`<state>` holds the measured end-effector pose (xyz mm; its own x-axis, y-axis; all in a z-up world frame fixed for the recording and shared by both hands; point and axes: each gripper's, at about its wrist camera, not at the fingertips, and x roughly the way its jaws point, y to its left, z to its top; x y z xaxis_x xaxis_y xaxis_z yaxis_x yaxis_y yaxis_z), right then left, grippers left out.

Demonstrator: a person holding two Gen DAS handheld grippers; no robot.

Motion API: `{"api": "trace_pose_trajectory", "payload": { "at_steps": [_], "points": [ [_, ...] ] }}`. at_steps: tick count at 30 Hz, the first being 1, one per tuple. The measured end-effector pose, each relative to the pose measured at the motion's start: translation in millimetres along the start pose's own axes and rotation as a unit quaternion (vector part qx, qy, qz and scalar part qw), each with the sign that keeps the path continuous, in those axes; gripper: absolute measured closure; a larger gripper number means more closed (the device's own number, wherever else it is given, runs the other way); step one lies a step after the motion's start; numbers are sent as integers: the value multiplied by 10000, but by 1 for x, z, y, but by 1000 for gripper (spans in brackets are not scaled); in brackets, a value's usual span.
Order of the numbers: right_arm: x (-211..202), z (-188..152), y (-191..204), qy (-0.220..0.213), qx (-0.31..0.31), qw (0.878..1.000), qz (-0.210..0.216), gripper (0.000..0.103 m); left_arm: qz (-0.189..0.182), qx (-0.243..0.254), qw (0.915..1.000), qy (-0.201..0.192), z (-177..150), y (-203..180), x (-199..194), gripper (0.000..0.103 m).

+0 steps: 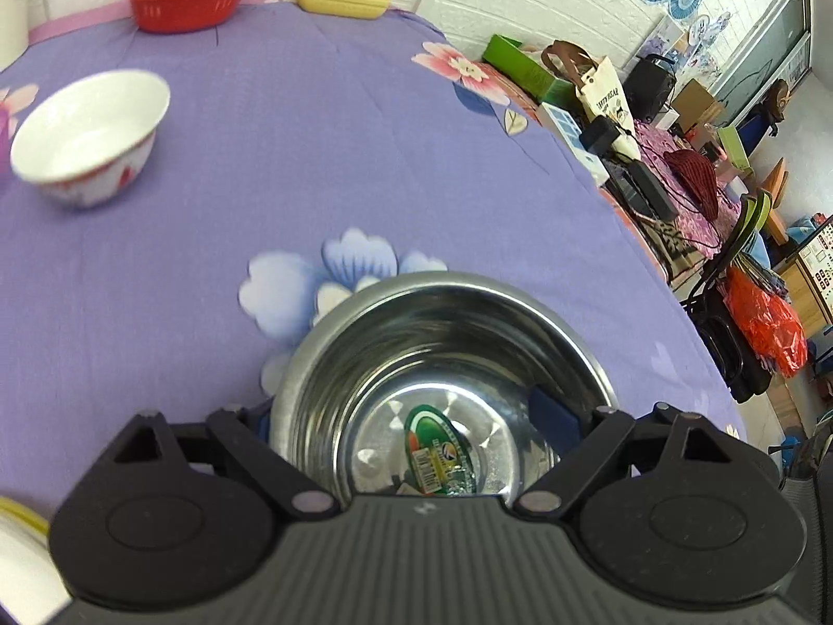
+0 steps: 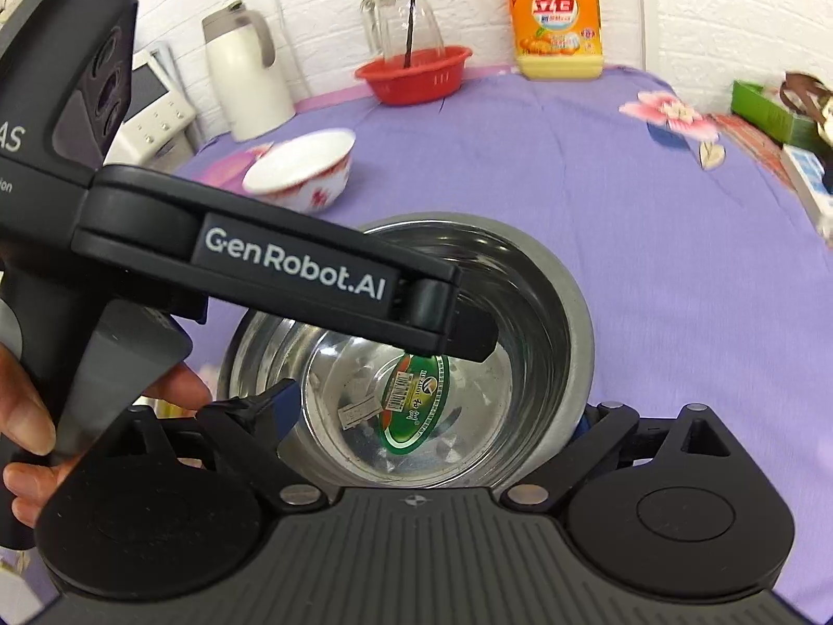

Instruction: Organize plates and bowls

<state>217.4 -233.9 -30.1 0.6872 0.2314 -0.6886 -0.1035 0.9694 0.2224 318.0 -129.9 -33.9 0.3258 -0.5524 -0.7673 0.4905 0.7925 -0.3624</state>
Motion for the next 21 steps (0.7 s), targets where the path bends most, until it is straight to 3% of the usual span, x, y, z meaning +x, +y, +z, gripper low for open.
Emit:
{"api": "trace_pose_trajectory", "payload": {
  "at_steps": [9,19,21],
  "points": [
    [-13,-33,7,85,94,9999,116,0,66,78,9999,-63,-43,-8,-9,14],
    [-11,-38,3,23,72,9999,116,0,344,256,9986,-316,-43,-13,0,15],
    [-14,-39,2,23,19,10000,50,0,428,273,9980,-376,-41,-12,-3,10]
  ]
}}
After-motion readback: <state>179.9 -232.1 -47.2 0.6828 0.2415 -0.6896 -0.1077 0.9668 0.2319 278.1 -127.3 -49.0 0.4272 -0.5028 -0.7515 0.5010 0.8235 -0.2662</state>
